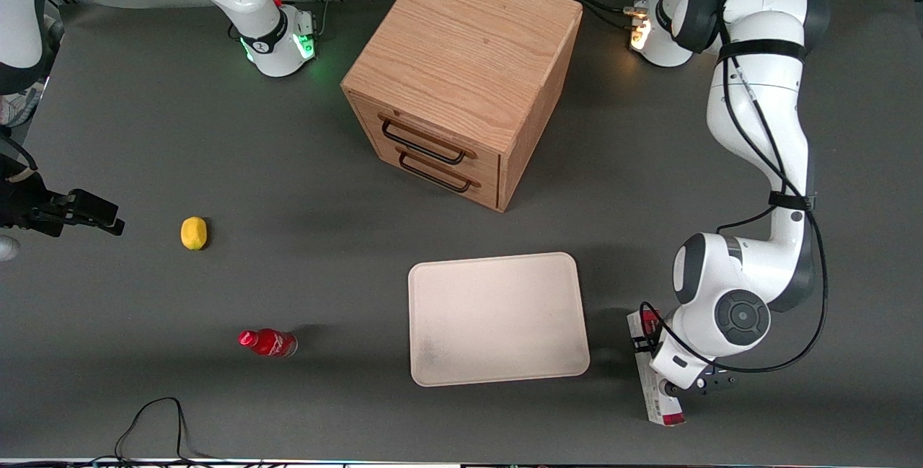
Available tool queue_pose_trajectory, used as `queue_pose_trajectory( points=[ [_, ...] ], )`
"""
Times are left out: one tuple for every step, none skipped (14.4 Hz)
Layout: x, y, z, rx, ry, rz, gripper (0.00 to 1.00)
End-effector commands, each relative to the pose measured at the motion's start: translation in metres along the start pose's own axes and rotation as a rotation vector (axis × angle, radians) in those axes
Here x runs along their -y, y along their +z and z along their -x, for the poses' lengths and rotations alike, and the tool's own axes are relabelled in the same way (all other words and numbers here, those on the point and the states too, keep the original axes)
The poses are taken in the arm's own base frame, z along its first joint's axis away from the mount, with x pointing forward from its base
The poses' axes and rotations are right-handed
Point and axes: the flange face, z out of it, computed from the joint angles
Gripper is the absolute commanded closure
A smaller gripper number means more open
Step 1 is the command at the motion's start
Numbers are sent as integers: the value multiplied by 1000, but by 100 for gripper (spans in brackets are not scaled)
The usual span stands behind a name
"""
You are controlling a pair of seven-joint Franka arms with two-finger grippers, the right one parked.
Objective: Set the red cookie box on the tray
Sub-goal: 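Close the left gripper on the cookie box's middle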
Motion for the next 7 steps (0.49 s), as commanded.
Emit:
queue_pose_trajectory(
  points=[
    [-3, 2, -3, -19, -9, -10, 100],
    [1, 0, -5, -23, -16, -17, 100],
    [1, 0, -5, -24, -16, -19, 100],
    [1, -4, -6, -30, -16, -17, 100],
    [2, -7, -7, -33, -18, -16, 100],
    [2, -17, -8, -37, -14, -15, 100],
    [5, -36, -10, -43, -11, -13, 100]
  ],
)
